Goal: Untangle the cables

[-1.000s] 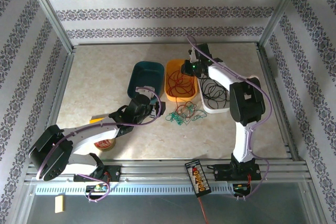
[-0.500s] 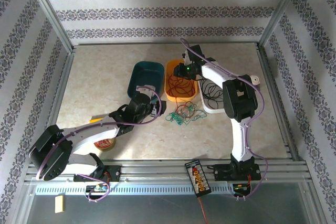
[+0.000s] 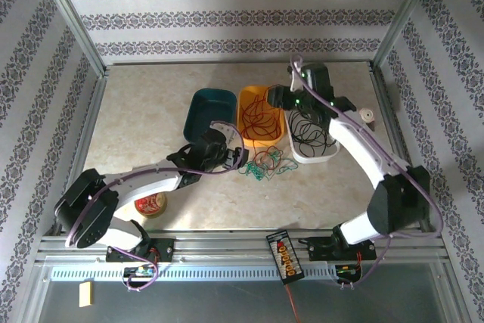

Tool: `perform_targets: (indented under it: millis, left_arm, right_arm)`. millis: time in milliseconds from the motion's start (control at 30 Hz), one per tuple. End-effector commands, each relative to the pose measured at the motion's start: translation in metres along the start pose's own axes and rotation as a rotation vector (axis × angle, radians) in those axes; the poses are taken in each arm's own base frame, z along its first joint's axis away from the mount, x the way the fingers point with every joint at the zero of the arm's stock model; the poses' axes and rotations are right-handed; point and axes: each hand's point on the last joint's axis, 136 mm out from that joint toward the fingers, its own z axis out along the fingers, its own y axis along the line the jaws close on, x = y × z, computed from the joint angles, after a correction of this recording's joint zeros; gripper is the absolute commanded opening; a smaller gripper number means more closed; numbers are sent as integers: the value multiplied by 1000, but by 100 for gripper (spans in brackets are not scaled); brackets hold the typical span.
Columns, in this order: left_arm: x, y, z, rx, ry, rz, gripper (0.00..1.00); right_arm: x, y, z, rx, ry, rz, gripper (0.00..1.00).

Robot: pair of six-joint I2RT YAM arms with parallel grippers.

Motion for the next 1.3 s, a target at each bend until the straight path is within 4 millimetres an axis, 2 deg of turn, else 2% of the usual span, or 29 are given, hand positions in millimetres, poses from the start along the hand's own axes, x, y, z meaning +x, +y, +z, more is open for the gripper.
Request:
perform_targets:
  millis: [0,133,233,333,500,633,667,800,867,967,1167,1267]
  left_arm:
    - [15,-9,10,65,110,70,72]
    - [33,-17,20,115,195,111,69]
    - [41,-19,25,133,221,127,68]
    - [45,-20,31,143,242,138,66]
    - [49,-22,41,154,262,149,62]
    - [55,-22,48,158,283,152,59]
    - [56,-22,49,160,288,152,58]
    - [60,-20,53,153,301,153,47]
    - [63,-17,55,139,307,154,35]
    - [69,-9,56,105,322,153,17]
    - [85,10,52,11,378,140,0]
    - [95,17,49,-15,406,130,0]
  right_arm:
    - [72,-10,4,18,175,21,52]
    - [134,-1,3,-15,296,57,52]
    - [163,-4,9,3,343,81,51]
    - [174,-10,20,18,361,128,49]
    - [178,-17,42,39,373,149,45]
    - [177,-11,61,18,391,153,38]
    - [178,-11,66,23,394,152,36]
    - [176,-9,71,42,381,150,9]
    - [171,-9,63,49,361,129,3]
    - [156,-6,40,60,306,90,2]
    - [108,11,-28,38,116,31,2]
    - [84,17,-63,24,-3,25,2]
